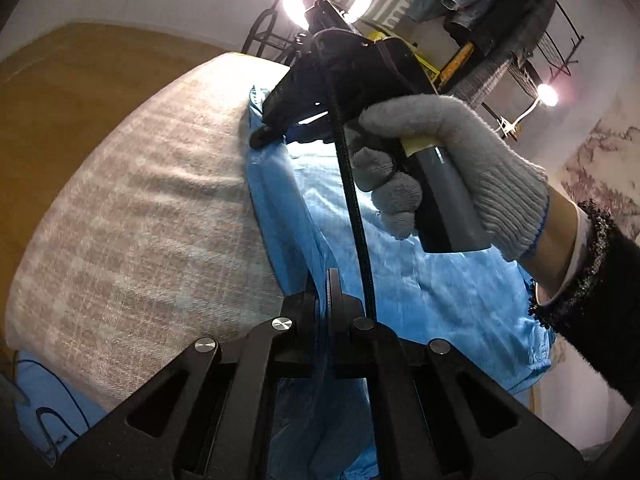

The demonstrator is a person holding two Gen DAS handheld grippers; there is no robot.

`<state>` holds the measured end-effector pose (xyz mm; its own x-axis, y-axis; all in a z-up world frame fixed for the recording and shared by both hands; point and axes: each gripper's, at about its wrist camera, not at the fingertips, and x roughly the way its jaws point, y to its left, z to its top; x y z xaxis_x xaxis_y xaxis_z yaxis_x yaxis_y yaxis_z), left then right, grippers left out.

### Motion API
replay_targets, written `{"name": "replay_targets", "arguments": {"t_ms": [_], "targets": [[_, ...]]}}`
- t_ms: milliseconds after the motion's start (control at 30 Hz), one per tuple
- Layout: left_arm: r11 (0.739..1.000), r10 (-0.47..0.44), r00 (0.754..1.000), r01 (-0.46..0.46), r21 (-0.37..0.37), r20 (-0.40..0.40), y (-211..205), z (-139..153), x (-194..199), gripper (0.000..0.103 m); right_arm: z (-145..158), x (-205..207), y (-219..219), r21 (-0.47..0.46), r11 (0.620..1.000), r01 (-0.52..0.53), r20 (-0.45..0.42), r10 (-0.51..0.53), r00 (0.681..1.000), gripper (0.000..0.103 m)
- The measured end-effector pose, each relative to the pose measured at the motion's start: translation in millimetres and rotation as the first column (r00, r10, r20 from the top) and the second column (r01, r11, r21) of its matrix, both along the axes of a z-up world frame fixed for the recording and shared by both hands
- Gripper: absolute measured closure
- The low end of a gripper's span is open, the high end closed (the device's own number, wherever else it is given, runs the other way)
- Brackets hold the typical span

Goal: Fold large clothes

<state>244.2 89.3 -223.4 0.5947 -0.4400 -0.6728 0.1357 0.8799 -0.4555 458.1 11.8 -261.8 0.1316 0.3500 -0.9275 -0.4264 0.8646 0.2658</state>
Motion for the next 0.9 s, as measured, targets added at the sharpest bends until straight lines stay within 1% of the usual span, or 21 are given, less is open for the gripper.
{"name": "replay_targets", "arguments": {"t_ms": [67, 133, 267, 333, 467, 533, 600, 633, 700, 733, 833, 900], "targets": [[1.0, -0.016, 1.0, 0.016, 0.014, 0.01, -6.2, 4.9, -0.7, 0.103, 6.0, -0.9, -14.0, 0.056, 0.998, 0.027, -0.005, -0.026, 1.0, 0.103], [0.999, -0.034, 0.999, 0.033, 0.024, 0.016, -8.2, 8.2, -3.2, 0.103, 15.6, -2.3, -29.9, 0.119, 0.992, 0.047, 0.0, -0.047, 0.999, 0.103], [0.994, -0.097, 0.995, 0.095, 0.055, 0.037, -28.4, 20.1, -12.3, 0.103, 34.5, -7.4, -72.6, 0.214, 0.971, 0.106, 0.005, -0.11, 0.994, 0.103], [0.99, -0.127, 0.991, 0.124, 0.071, 0.049, -41.7, 24.9, -16.4, 0.103, 44.2, -11.7, -102.1, 0.28, 0.949, 0.147, 0.006, -0.155, 0.988, 0.103], [0.977, -0.198, 0.978, 0.192, 0.089, 0.059, -73.7, 32.1, -25.5, 0.103, 53.7, -21.6, -154.2, 0.351, 0.912, 0.213, 0.001, -0.228, 0.974, 0.103], [0.969, -0.23, 0.972, 0.223, 0.102, 0.056, -91.3, 35.5, -29.5, 0.103, 54.8, -29.4, -184.3, 0.39, 0.886, 0.25, -0.007, -0.269, 0.963, 0.103], [0.959, -0.266, 0.963, 0.259, 0.113, 0.047, -109.0, 36.5, -32.8, 0.103, 53.1, -38.0, -215.3, 0.428, 0.857, 0.289, -0.017, -0.311, 0.95, 0.103], [0.955, -0.28, 0.959, 0.274, 0.118, 0.042, -115.2, 35.9, -34.0, 0.103, 49.7, -42.5, -232.8, 0.452, 0.835, 0.314, -0.032, -0.337, 0.941, 0.103], [0.943, -0.312, 0.95, 0.307, 0.131, 0.02, -130.8, 33.4, -37.0, 0.103, 38.1, -48.5, -256.1, 0.49, 0.791, 0.367, -0.081, -0.378, 0.922, 0.103], [0.937, -0.326, 0.945, 0.322, 0.132, 0.007, -138.4, 31.7, -38.1, 0.103, 27.4, -50.2, -271.0, 0.495, 0.768, 0.406, -0.117, -0.404, 0.907, 0.103], [0.919, -0.363, 0.931, 0.364, 0.149, -0.037, -160.0, 20.8, -42.3, 0.103, 1.8, -48.9, -298.8, 0.482, 0.731, 0.483, -0.195, -0.448, 0.873, 0.103], [0.912, -0.379, 0.923, 0.384, 0.145, -0.06, -170.5, 14.8, -41.9, 0.103, -8.4, -46.3, -305.8, 0.451, 0.739, 0.501, -0.2, -0.464, 0.863, 0.103]]}}
